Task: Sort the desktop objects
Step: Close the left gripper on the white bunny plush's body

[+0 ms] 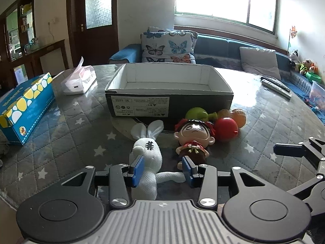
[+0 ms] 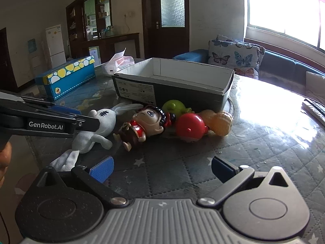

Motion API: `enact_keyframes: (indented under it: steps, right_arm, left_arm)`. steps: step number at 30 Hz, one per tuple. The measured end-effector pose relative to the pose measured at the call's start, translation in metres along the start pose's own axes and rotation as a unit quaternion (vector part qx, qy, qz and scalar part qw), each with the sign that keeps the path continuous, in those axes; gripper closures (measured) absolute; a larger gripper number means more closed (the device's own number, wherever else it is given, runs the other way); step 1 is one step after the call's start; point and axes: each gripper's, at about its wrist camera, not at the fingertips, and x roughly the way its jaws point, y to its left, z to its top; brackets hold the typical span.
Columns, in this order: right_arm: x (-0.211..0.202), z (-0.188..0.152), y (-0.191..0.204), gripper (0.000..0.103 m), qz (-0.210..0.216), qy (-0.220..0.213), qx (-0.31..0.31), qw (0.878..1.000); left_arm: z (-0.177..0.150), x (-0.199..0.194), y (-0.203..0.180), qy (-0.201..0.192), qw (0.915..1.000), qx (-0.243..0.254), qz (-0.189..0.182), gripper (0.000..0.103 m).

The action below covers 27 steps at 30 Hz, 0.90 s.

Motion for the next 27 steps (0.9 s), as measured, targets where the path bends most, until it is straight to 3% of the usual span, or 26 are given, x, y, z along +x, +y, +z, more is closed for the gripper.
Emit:
enact_keyframes:
  steps: [5,27]
  right_arm:
    - [0.008,0.008,-0.012,0.000,0.001,-0.004,-0.002,1.000]
    - [-0.001,-0.015,0.019,0.000,-0.006,0.014,0.013,1.000]
  left_arm:
    - [0.001,0.001,-0.001,0.005,1.0000,-0.003,-0.008,0.059]
    - [0.006,-0.001,0.010,0.009,0.9999,-0.004,-0.011,0.059]
